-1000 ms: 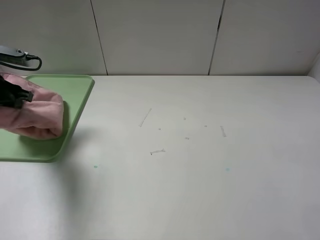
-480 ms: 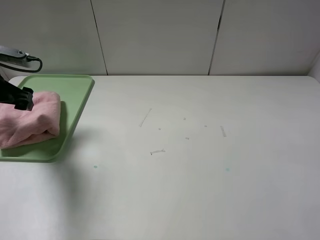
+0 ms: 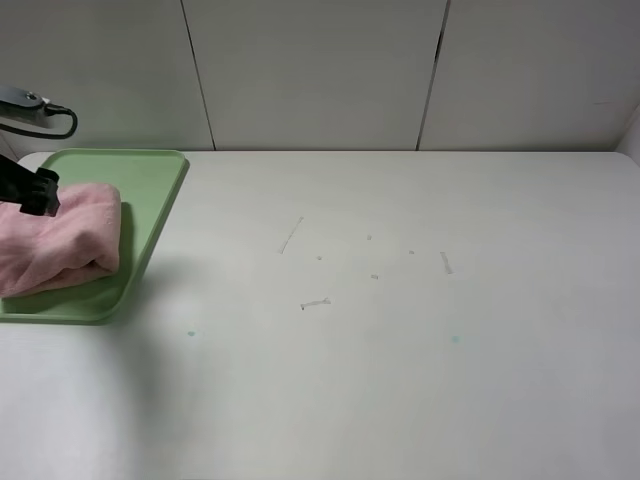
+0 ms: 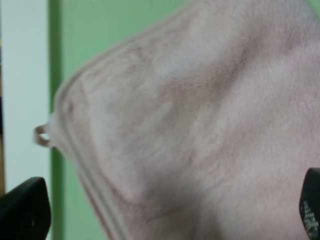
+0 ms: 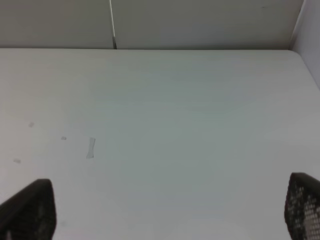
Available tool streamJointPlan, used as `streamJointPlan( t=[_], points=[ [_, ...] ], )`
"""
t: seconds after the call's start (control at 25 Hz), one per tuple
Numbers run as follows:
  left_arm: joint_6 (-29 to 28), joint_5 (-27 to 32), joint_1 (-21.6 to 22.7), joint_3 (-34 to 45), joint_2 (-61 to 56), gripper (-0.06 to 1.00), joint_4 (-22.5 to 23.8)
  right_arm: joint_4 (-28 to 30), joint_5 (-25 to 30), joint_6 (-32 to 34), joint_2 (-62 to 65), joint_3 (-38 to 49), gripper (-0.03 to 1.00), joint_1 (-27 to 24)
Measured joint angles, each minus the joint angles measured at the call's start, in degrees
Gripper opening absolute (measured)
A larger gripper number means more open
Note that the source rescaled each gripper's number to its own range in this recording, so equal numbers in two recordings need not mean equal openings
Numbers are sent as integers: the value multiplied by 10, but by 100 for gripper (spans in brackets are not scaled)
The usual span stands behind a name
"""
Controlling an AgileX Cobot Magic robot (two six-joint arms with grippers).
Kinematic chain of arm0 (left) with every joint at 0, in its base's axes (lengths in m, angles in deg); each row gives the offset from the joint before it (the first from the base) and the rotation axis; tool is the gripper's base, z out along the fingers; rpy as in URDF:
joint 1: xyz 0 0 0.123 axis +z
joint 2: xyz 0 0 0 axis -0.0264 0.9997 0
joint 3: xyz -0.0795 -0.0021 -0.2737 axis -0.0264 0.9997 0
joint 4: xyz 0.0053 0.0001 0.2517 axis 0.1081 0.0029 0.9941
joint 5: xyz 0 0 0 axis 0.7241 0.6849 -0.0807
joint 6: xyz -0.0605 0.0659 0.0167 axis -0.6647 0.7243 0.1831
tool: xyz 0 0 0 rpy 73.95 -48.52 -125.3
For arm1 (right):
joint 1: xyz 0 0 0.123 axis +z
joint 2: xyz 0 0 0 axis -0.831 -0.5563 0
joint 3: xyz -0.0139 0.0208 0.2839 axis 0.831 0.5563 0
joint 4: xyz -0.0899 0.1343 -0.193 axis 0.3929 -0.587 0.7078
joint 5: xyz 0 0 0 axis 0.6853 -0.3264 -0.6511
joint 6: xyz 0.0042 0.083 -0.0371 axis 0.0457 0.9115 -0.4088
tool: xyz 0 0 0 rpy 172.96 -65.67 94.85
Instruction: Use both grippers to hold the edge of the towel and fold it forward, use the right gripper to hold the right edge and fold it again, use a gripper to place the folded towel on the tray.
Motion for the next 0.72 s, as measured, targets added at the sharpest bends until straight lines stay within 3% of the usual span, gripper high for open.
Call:
streamJointPlan(
  t=[0.32, 0.72],
  points=[
    [-1, 57, -1, 0, -105, 100, -45, 0, 0, 0, 0, 0, 100, 0],
    [-37, 206, -54, 0, -231, 100, -86, 0, 0, 0, 0, 0, 100, 0]
  ],
)
